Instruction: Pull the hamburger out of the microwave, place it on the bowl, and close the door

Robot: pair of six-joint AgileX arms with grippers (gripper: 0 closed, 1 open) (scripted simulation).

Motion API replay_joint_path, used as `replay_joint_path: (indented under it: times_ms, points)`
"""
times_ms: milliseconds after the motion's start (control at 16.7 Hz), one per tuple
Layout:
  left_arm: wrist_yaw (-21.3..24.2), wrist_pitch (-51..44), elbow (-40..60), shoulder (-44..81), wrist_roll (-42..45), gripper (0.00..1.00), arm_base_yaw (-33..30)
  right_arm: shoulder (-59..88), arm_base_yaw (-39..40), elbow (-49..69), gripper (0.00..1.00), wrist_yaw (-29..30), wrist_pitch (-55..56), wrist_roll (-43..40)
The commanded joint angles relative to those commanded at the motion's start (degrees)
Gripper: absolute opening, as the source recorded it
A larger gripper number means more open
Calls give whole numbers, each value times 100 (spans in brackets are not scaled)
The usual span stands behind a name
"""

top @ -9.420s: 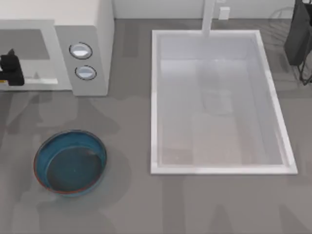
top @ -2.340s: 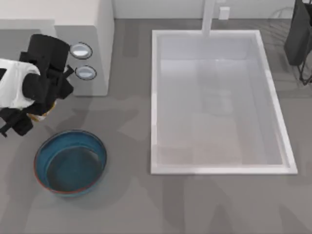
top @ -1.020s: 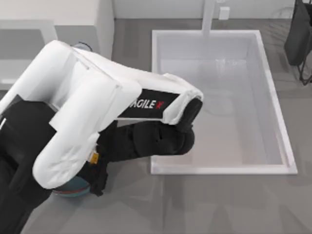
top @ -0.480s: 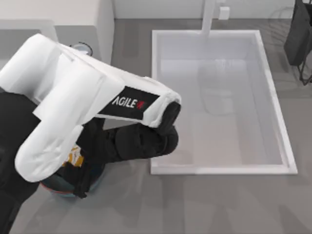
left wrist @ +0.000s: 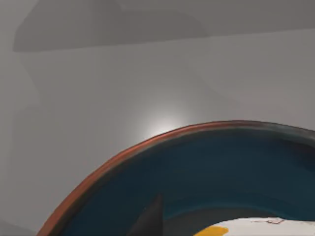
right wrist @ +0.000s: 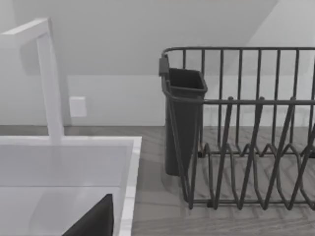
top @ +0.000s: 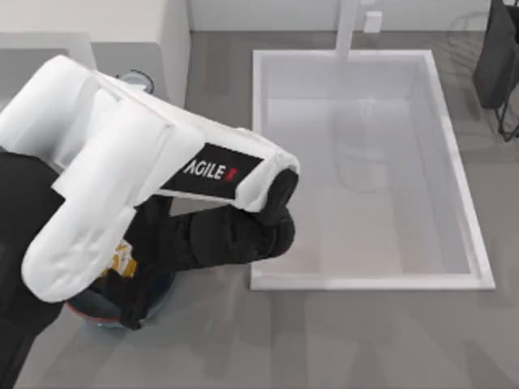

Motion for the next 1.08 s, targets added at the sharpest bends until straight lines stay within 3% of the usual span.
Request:
replay_joint_path:
  times_ms: [540, 1080]
  points:
    - [0, 0, 0, 0, 0, 98, 0, 0, 0, 0, 100, 0, 0, 0]
    - [-51, -125, 19, -234, -78, 100, -52, 0, 0, 0, 100, 0, 0, 0]
